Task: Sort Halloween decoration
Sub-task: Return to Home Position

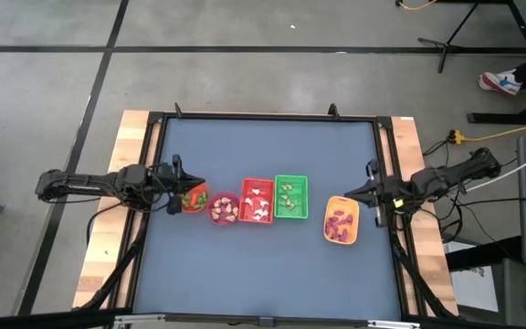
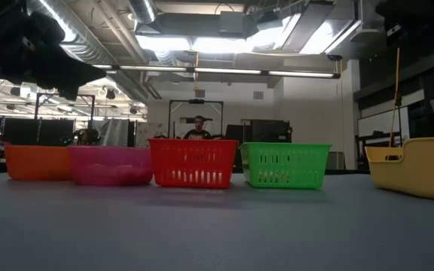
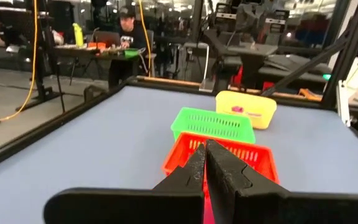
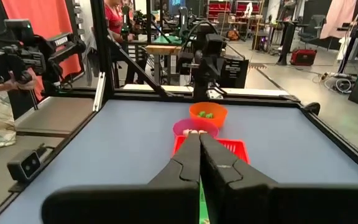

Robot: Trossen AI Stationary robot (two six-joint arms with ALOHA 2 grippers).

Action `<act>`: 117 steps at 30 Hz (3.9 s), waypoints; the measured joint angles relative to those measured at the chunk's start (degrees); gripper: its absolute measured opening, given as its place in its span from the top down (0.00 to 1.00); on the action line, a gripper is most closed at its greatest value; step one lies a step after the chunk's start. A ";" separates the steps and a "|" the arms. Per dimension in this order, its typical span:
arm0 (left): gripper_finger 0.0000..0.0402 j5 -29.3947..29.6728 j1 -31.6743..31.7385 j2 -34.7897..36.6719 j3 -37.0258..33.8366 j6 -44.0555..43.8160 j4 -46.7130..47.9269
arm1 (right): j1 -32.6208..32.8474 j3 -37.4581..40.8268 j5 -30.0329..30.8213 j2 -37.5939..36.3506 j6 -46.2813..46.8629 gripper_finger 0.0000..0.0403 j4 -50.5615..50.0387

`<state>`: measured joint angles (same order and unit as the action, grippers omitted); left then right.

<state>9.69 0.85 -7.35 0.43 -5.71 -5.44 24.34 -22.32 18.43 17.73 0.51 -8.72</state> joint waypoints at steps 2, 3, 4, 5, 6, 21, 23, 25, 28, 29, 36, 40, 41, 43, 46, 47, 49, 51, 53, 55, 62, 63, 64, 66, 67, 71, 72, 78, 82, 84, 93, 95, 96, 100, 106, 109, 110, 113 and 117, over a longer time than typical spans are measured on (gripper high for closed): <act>1.00 0.00 0.06 0.00 0.00 -0.07 0.93 | 0.00 2.35 -0.01 0.01 -0.61 1.00 2.44; 1.00 -0.04 0.06 0.00 0.00 -0.09 1.20 | 0.00 3.45 0.00 0.00 -0.58 1.00 3.40; 1.00 -0.02 0.06 0.00 0.00 -0.09 1.42 | 0.00 4.66 0.00 -0.01 -0.48 1.00 4.51; 1.00 -0.02 0.06 0.00 0.00 -0.11 1.83 | 0.00 5.85 0.01 0.01 -0.32 1.00 5.94; 1.00 -0.02 0.06 0.00 0.00 -0.11 2.38 | 0.00 7.12 -0.01 0.01 -0.26 1.00 7.57; 1.00 0.00 0.06 0.00 0.00 -1.45 2.47 | -8.69 19.17 -6.27 -0.14 -0.83 1.00 23.44; 1.00 0.00 0.06 0.00 0.00 -1.60 2.47 | -12.62 19.42 -10.20 -0.14 -0.81 1.00 23.30; 1.00 0.00 0.06 0.00 0.00 -1.60 2.47 | -16.46 19.45 -14.58 -0.13 -0.70 1.00 23.03; 1.00 0.00 0.06 -0.01 0.00 -1.35 3.02 | -21.49 19.45 -20.50 -0.14 0.54 1.00 22.24; 1.00 -0.05 0.06 -0.05 0.00 -1.33 3.17 | -22.80 19.45 -22.27 -0.14 0.64 1.00 21.65; 1.00 -0.32 0.06 -0.11 0.00 -1.21 3.24 | -27.17 19.45 -26.11 -0.10 0.70 1.00 15.75; 1.00 -0.37 0.06 -0.11 0.00 -1.18 3.24 | -26.99 19.45 -26.19 -0.10 0.68 1.00 14.65; 1.00 -0.37 0.06 -0.11 0.00 -1.19 3.26 | -26.99 19.45 -26.17 -0.10 0.68 1.00 14.02; 1.00 -0.39 0.06 -0.11 0.00 -1.18 3.26 | -26.99 19.45 -25.99 -0.10 0.68 1.00 12.48; 1.00 -0.39 0.06 -0.11 0.00 -1.18 3.26 | -26.99 19.79 -25.54 -0.10 1.12 1.00 11.80; 1.00 -0.38 0.06 -0.11 0.00 -1.18 3.26 | -26.99 20.43 -25.54 -0.10 1.21 1.00 13.05; 1.00 -0.39 0.06 -0.11 0.00 -1.18 3.28 | -26.99 21.93 -25.56 -0.11 1.43 1.00 15.07; 1.00 -0.37 0.04 -0.13 0.00 -1.18 3.28 | -26.99 21.90 -25.10 -0.01 1.65 1.00 14.59; 1.00 -0.39 0.06 -0.13 0.00 -1.23 3.29 | -26.99 21.90 -24.03 0.12 1.96 1.00 14.57; 1.00 -0.39 0.06 -0.13 0.00 -1.21 3.28 | -26.99 21.90 -22.99 0.11 2.27 1.00 14.60; 1.00 -0.07 0.06 -0.13 0.00 -1.23 3.28 | -26.99 21.90 -18.24 0.14 5.33 1.00 9.92; 1.00 -0.04 0.06 -0.13 0.00 -1.23 3.27 | -26.99 21.90 -18.15 0.16 5.28 1.00 9.85; 1.00 -0.01 0.06 -0.13 0.00 -1.21 3.26 | -26.99 21.90 -18.12 0.14 5.26 1.00 9.86; 1.00 0.00 0.06 -0.13 0.00 -1.23 3.26 | -26.99 21.90 -18.09 0.14 5.27 1.00 9.82; 1.00 0.01 0.06 -0.13 0.00 -1.23 3.26 | -26.99 21.90 -18.09 0.14 5.27 1.00 9.80; 1.00 0.03 0.06 -0.13 0.00 -1.23 3.26 | -26.99 21.87 -18.09 0.14 5.27 1.00 9.71; 1.00 0.03 0.06 -0.13 0.00 -1.23 3.26 | -26.99 21.87 -18.09 0.14 5.27 1.00 9.70; 1.00 0.05 0.06 -0.13 0.00 -1.23 3.26 | -26.99 21.87 -18.07 -0.01 5.25 1.00 9.66; 1.00 0.05 0.06 -0.13 0.00 -1.23 3.26 | -26.99 21.87 -18.04 -2.27 5.25 1.00 9.67; 1.00 0.05 0.06 -0.13 0.00 -1.23 3.26 | -26.99 21.87 -18.02 -3.90 5.25 1.00 9.65; 1.00 0.06 0.05 -0.13 0.00 -1.23 3.26 | -26.99 21.87 -18.02 -12.97 5.23 1.00 9.62; 1.00 0.07 0.06 -0.13 0.00 -1.23 3.25 | -26.99 21.87 -18.02 -14.55 5.23 1.00 9.60; 1.00 0.05 0.06 -0.13 0.00 -1.23 3.26 | -26.99 21.87 -18.02 -15.21 5.23 1.00 9.60; 1.00 0.07 0.04 -0.13 0.00 -1.25 3.26 | -26.98 21.87 -18.00 -17.68 5.21 1.00 9.64; 1.00 0.08 0.06 -0.13 0.00 -1.25 3.24 | -26.99 21.90 -17.91 -17.56 5.18 1.00 9.77; 1.00 0.07 0.06 -0.13 0.00 -1.25 3.24 | -26.97 21.90 -17.93 -17.59 5.21 1.00 9.71; 1.00 0.08 0.06 -0.13 0.00 -1.25 3.24 | -26.97 21.90 -17.96 -17.58 5.21 1.00 9.70; 1.00 0.07 0.05 -0.13 0.00 -1.25 3.24 | -26.97 21.90 -17.96 -17.58 5.21 1.00 9.71; 1.00 0.07 0.05 -0.13 0.00 -1.24 3.24 | -26.97 21.90 -17.96 -17.58 5.21 1.00 9.69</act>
<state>9.76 0.90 -7.49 0.43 -6.95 -2.20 -2.63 -0.43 0.47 0.14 5.72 0.97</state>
